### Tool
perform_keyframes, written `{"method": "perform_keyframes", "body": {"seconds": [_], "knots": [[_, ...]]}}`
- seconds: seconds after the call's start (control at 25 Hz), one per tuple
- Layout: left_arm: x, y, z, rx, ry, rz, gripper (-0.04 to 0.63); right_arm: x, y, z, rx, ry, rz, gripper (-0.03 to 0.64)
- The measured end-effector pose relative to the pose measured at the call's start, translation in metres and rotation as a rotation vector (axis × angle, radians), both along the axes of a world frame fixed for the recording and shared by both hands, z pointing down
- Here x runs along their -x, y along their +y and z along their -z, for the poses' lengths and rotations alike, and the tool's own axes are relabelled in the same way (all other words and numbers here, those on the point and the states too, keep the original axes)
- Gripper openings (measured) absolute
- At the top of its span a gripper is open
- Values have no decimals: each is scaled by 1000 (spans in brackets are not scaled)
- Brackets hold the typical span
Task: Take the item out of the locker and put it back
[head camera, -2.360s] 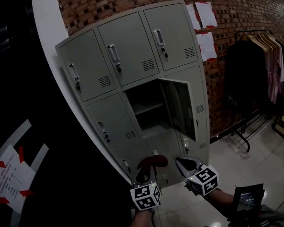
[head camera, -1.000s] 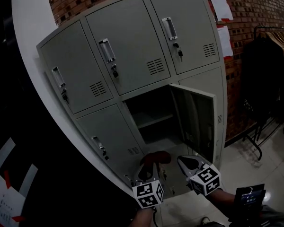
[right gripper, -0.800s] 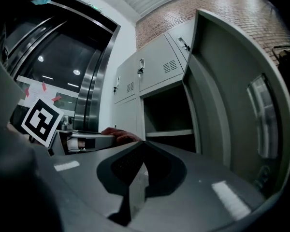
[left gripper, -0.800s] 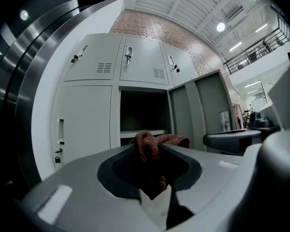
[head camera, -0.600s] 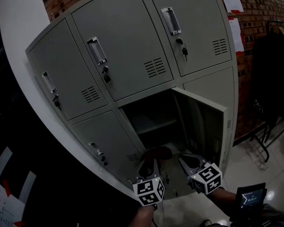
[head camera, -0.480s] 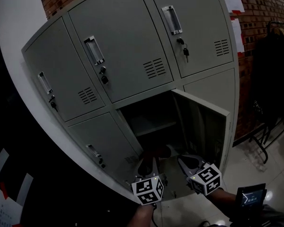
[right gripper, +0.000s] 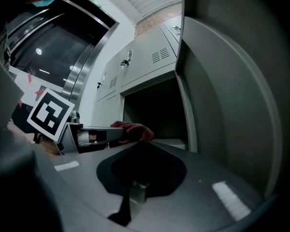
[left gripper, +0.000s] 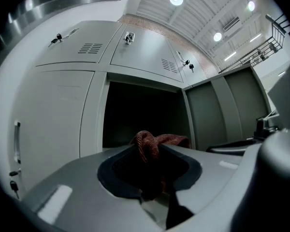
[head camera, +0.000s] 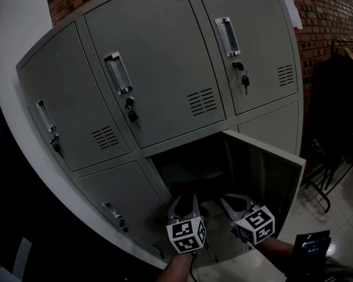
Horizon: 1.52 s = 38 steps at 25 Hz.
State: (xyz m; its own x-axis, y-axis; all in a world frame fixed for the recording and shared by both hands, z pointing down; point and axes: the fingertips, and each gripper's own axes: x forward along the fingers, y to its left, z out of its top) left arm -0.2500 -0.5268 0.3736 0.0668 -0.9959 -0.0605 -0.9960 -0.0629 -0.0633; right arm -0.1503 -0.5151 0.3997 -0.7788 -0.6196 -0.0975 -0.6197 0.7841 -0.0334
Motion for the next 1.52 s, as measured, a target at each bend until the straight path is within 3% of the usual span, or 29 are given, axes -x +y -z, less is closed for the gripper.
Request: {"method": "perform_keyframes", "body": {"seconds": [0.28,0.76,1.24,1.52], "knots": [[9,-60,25,-37,-23,-2,110,11,-25,9,-27,4,-13,0],[28,-135,12,74,-83,59,110,10,-52,19,-50,8,-28,0],[17,-151,-12,227,-349,91,115,10,-53,20,-42,-2,-19,0],[13,-150,-15,200,-420,115,124,1,-46,21,-50,-12,-32,0]]}}
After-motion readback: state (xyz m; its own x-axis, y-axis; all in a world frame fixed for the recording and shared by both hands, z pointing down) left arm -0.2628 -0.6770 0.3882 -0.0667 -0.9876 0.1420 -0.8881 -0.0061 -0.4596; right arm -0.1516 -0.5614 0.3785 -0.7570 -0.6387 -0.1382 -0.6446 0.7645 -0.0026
